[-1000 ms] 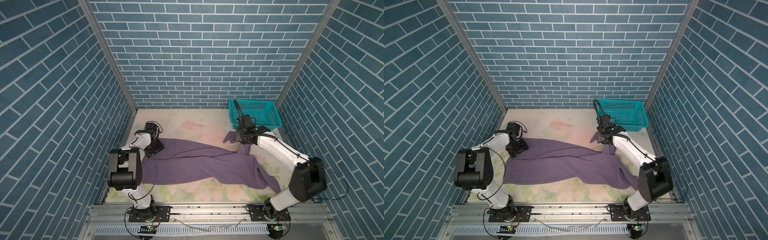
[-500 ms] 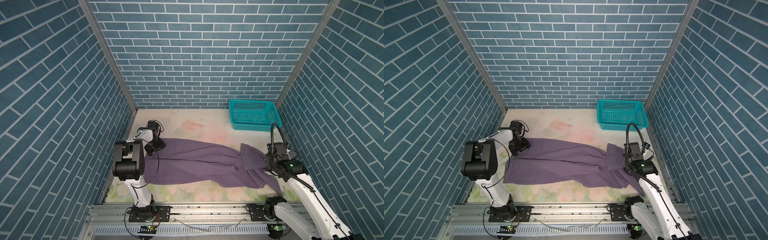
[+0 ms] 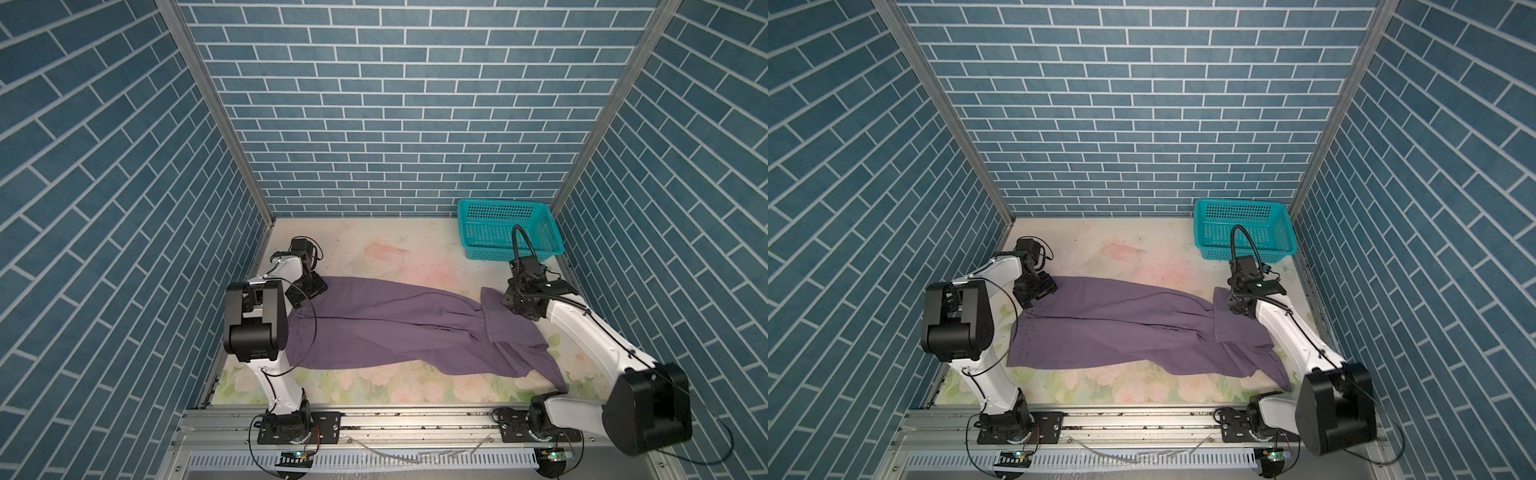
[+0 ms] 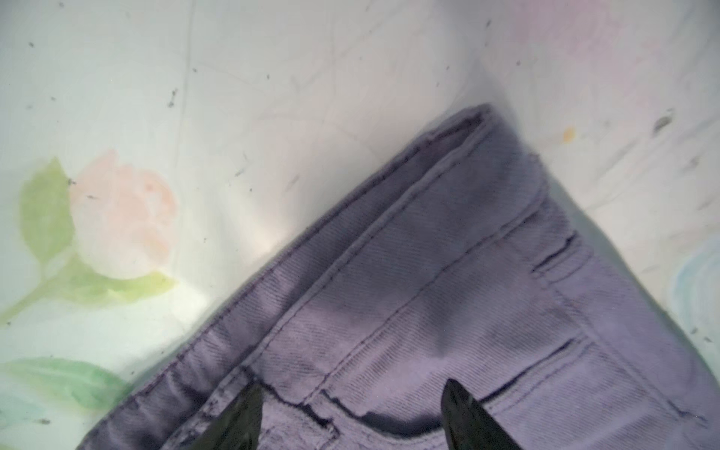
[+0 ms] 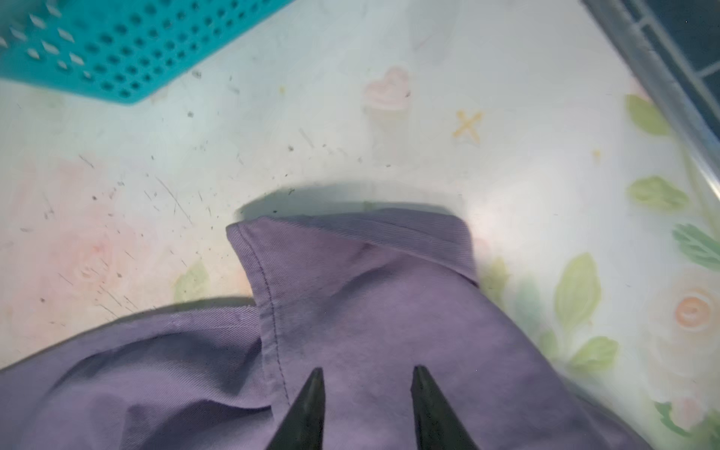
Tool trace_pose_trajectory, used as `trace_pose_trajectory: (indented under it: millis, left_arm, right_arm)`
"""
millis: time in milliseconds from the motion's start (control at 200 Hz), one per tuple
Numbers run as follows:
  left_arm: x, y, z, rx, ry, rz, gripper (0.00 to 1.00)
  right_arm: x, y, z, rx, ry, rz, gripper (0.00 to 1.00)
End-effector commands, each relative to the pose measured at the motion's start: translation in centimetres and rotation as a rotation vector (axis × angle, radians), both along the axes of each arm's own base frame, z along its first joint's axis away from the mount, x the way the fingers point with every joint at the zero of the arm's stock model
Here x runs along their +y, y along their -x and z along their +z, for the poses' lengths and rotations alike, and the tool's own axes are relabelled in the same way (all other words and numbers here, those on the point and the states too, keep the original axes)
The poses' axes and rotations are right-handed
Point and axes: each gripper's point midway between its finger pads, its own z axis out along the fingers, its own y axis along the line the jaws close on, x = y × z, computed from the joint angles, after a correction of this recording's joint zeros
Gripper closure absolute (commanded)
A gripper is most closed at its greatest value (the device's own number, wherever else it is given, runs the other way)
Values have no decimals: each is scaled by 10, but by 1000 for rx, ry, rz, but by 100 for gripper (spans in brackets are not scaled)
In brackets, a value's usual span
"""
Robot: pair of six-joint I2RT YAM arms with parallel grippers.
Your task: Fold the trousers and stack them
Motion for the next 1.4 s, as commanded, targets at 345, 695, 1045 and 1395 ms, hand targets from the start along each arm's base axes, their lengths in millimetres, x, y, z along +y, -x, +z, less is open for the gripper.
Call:
trace_pose_trajectory:
  millis: [345,695,1045,1395]
  left_arm:
    - [2,-8,-20,75,-9,-10,23]
    - [3,-15,-31,99,-12,-11,18]
    - [7,-12,-40,132,2,-11,21]
    - [8,-20,-45,113,62,15,89]
  right_arm:
    - [71,-30,-72,188,78,246,56]
    - [31,-32,-68,219,264,220,58]
    - [17,-26,-82,257,253,200,77]
    - [-4,-61,7,40,216,140,100]
